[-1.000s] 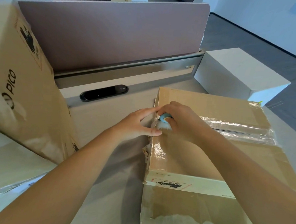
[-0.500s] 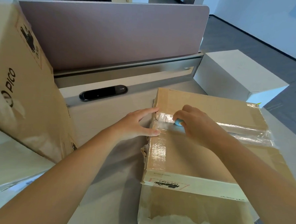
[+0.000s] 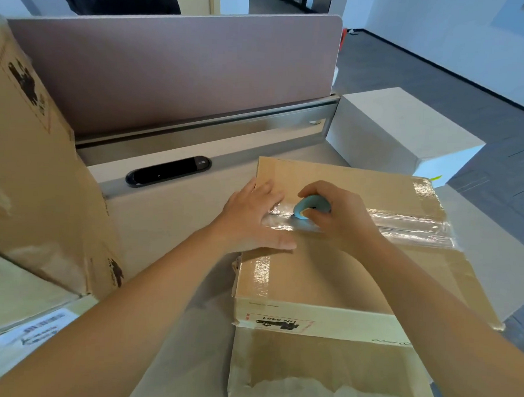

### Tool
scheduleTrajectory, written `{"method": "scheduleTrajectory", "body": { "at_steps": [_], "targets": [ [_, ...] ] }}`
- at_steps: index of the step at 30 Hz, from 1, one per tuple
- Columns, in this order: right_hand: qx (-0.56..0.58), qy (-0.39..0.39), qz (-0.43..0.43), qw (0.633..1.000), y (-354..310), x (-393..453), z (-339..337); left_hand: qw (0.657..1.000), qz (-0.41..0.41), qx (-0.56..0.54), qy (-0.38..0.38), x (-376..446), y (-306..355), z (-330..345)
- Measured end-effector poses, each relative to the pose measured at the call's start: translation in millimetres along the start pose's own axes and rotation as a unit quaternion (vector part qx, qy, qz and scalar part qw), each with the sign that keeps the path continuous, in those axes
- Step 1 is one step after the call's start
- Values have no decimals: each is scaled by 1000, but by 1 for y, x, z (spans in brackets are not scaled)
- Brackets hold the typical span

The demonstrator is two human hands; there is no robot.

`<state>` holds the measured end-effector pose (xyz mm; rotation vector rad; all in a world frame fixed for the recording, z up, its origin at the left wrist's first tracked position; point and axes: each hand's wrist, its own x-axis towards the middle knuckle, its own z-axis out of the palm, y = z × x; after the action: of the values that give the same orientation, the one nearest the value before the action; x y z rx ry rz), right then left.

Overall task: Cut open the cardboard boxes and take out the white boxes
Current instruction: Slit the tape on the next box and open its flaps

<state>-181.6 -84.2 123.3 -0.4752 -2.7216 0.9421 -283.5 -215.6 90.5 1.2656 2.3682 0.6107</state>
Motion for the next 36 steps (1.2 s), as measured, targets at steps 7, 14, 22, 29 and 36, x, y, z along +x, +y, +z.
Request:
{"method": "scheduleTrajectory", "body": {
  "at_steps": [7,14,22,29,36],
  "targets": [
    [-142,-56,-22,988,21,0,-13,996,-31,77,-23,5,-13,0],
    [-151,-42,15,987,55,-11,-44,991,-40,118,-51,16,-15,-12],
    [-90,-43,0,995,62,-14,-52,990,-19,136,-17,32,56,8],
    [-89,-41,-11,995,74,-14,-51,980,-10,197,-4,44,56,31],
    [-157,-44,16,986,100,-21,-77,977,-2,213,3,53,47,25]
  ]
}}
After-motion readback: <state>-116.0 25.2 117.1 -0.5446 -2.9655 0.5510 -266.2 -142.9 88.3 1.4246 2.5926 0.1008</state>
